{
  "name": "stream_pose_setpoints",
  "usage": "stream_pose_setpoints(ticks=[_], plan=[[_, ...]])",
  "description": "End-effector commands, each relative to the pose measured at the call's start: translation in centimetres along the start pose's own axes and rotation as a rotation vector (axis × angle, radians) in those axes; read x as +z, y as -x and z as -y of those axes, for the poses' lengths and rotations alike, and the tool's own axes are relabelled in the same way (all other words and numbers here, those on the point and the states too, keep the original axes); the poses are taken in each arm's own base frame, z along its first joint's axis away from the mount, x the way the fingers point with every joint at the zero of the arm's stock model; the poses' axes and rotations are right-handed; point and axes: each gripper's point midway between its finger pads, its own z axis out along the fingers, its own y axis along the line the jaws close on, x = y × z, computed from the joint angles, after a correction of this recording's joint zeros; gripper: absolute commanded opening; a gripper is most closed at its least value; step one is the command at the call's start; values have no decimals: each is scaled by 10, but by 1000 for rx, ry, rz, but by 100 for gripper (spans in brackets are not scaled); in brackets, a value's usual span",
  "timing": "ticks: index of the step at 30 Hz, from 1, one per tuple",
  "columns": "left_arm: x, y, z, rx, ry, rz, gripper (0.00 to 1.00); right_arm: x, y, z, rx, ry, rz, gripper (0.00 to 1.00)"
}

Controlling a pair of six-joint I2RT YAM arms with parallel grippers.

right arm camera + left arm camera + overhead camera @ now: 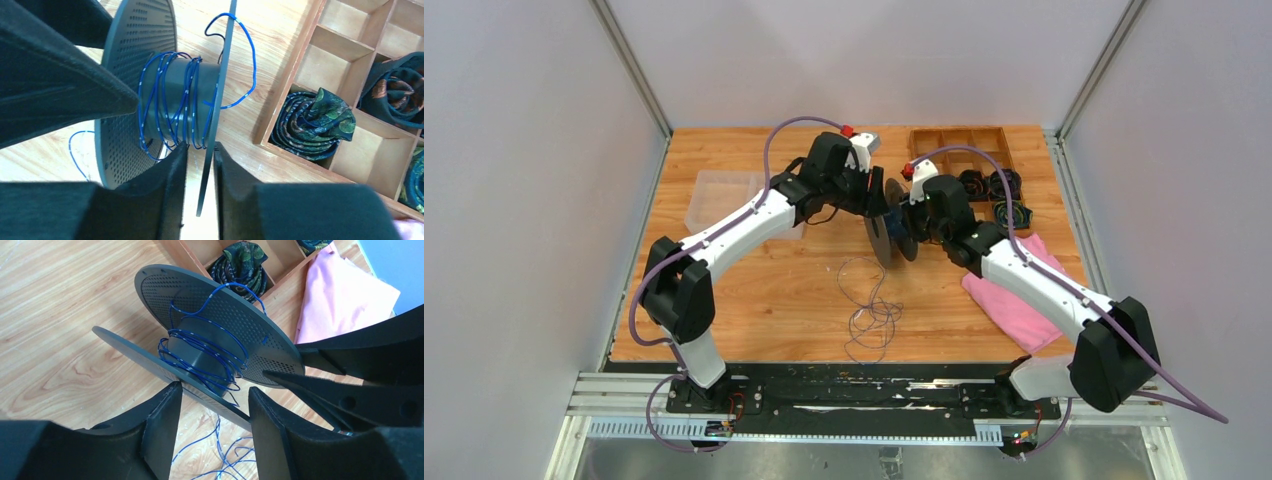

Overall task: Wrap the cables
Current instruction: Wrap the cable around the cable reel.

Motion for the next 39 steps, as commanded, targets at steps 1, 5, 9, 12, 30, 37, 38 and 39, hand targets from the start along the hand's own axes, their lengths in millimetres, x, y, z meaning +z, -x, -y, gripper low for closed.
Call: stream_pose_setpoints(ticks=[1, 5, 9, 12, 30, 37, 38, 39], plan=[[-2, 4, -3, 48, 19, 28, 54, -15, 11, -14, -60, 87, 45, 31], [-5, 9, -3, 61, 26, 41, 53, -21, 18, -11, -70, 96, 66, 42], [-9, 17, -1, 83, 27, 58, 52, -29, 29, -7, -85, 101, 93, 52], [-11, 21, 0, 108, 24, 69, 52, -35, 42, -3, -91, 90, 114, 53], [-15, 25, 4, 141, 12, 85, 50, -41, 67, 46, 66, 50, 135, 45], [-16, 25, 6, 148, 12, 87, 50, -20, 62, 47, 212, 125, 78, 46], [-16, 25, 5, 149, 14, 88, 50, -17, 62, 47, 225, 128, 72, 46], [-16, 26, 6, 150, 12, 89, 49, -14, 62, 47, 236, 131, 67, 46]])
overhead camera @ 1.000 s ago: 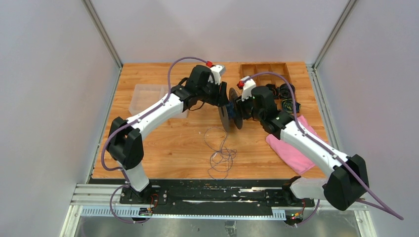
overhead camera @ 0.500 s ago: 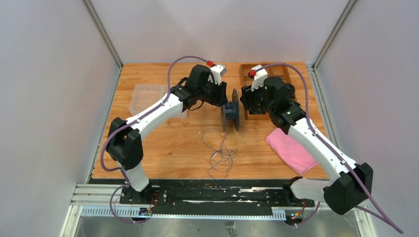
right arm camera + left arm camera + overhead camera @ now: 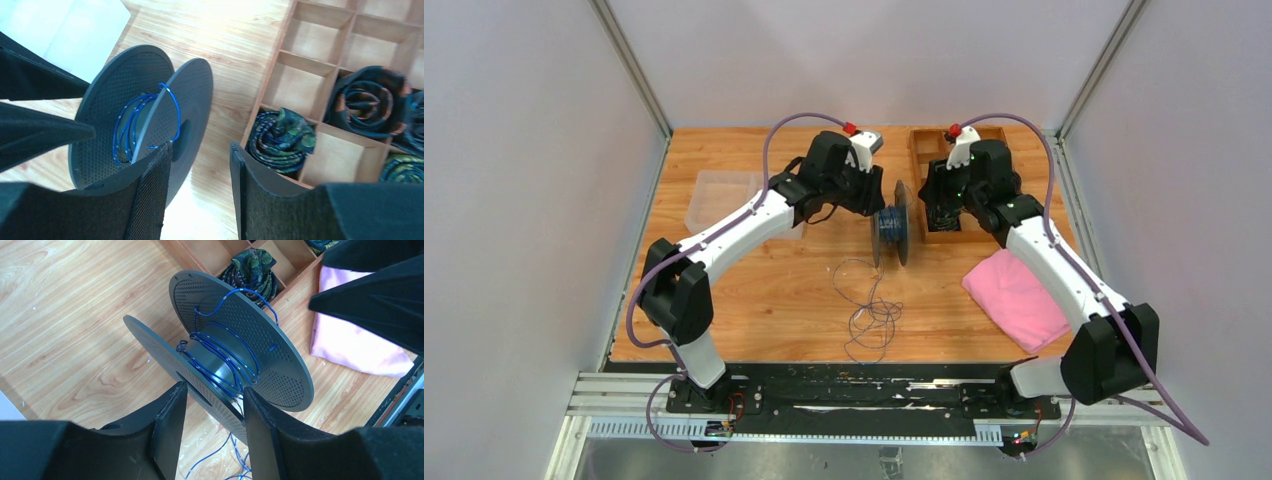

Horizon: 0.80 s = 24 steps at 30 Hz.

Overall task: Wrap the cables
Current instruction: Wrap the cable around the cable reel.

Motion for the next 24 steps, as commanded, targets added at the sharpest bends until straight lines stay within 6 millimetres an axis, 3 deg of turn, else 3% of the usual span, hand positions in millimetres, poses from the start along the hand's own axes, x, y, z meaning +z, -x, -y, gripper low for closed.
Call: stream_pose_setpoints(ticks=[1, 16, 24], plan=[[-13, 19, 9, 35, -8, 56, 49, 8, 10, -12, 91, 72, -7, 47], [-12, 16, 14, 36, -20, 51, 49, 38, -11, -12, 150, 94, -88, 41], [-10, 12, 15, 38, -19, 45, 48, 46, -15, -13, 160, 107, -108, 29]])
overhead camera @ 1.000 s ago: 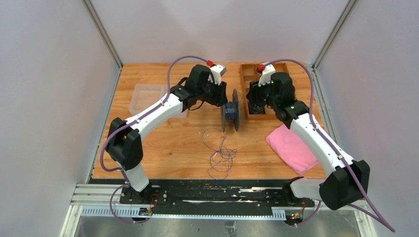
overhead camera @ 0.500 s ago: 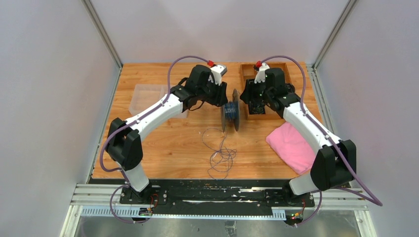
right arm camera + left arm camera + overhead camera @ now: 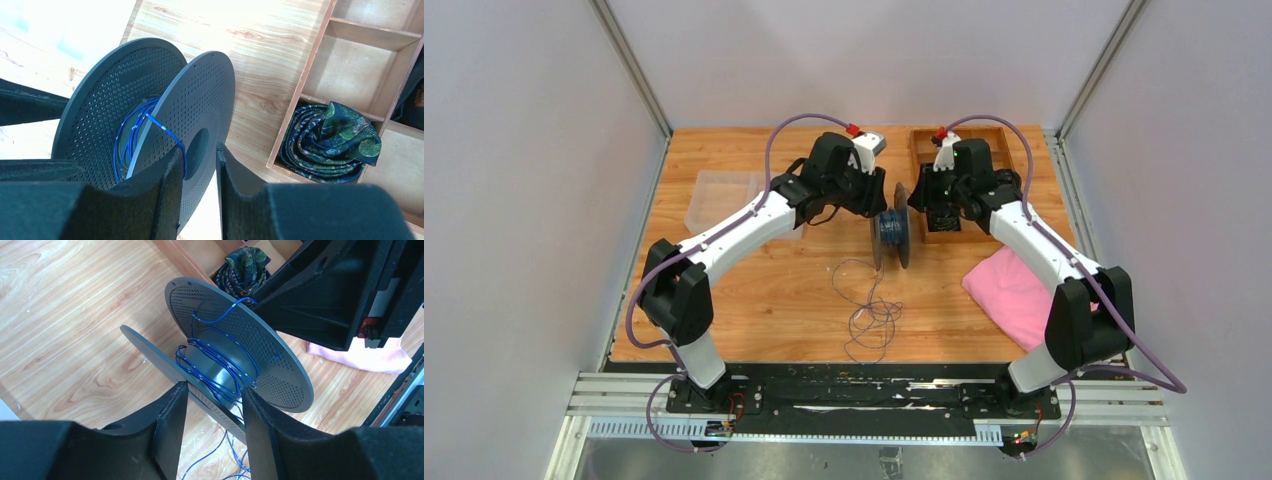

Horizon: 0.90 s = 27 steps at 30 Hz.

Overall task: Wrap the cables
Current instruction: Wrap the cable around the cable reel.

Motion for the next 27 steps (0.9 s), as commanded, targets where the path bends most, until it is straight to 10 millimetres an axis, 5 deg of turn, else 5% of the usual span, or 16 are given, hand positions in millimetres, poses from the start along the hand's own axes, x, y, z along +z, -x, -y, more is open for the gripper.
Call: stream_pose_setpoints(ticks=[1, 9, 15, 21, 27], plan=[[-11, 13, 7, 23, -6, 45, 48, -1, 20, -2, 4, 15, 38, 26], [-9, 8, 5, 22, 2, 36, 46, -7, 25, 3, -50, -14, 61, 9], [-8, 5, 5, 24, 6, 30, 45, -13, 31, 4, -102, -27, 84, 6], [-7, 5, 4, 25, 6, 28, 45, -21, 37, 10, -156, -65, 104, 8], [-9, 2, 5, 30, 3, 29, 45, -19, 24, 33, -192, -151, 58, 24]])
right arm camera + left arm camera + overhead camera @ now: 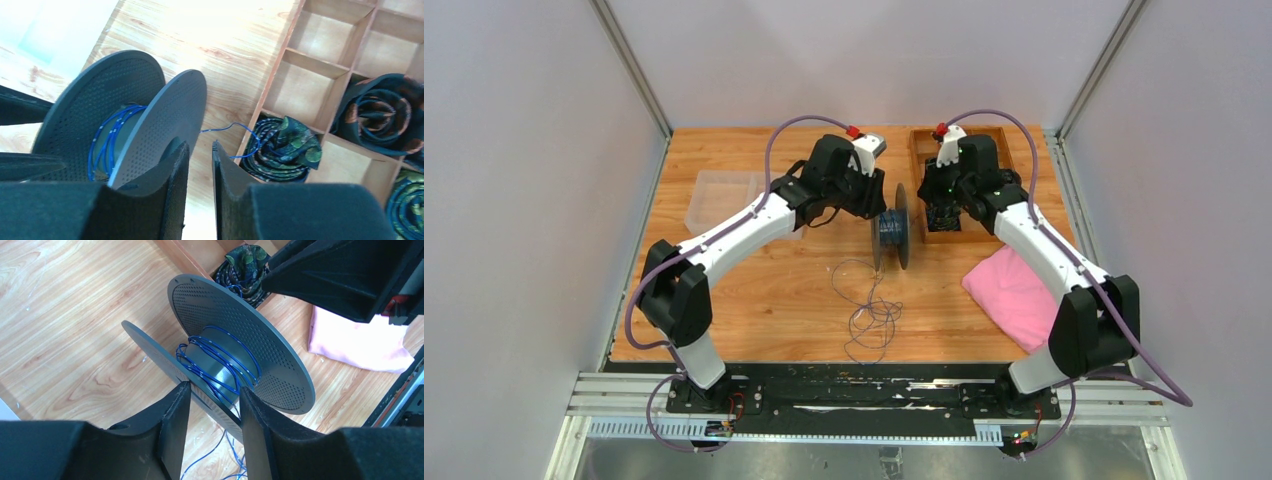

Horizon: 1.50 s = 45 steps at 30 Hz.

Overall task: Wrap the cables
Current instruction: Wrap the cable around the cable reel.

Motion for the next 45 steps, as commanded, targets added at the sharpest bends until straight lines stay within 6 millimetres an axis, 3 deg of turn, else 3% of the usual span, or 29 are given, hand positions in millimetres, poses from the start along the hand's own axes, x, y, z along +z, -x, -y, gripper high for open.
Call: stream_pose_setpoints(ticks=[1, 7, 14, 19, 30, 45], plan=[[-10, 6, 5, 27, -4, 32, 45, -4, -3, 27, -49, -95, -23, 27], [-12, 7, 5, 30, -5, 38, 45, 17, -30, 47, -96, -130, -159, 32], [-12, 7, 6, 28, -6, 39, 45, 41, -45, 45, -183, -40, -258, 34], [-11, 8, 6, 24, -7, 39, 45, 49, -57, 55, -223, -59, -315, 36], [-11, 7, 6, 25, -7, 38, 45, 45, -79, 67, -272, -95, -402, 36], [-9, 6, 6, 24, -9, 34, 45, 39, -103, 63, -264, -102, -457, 30]])
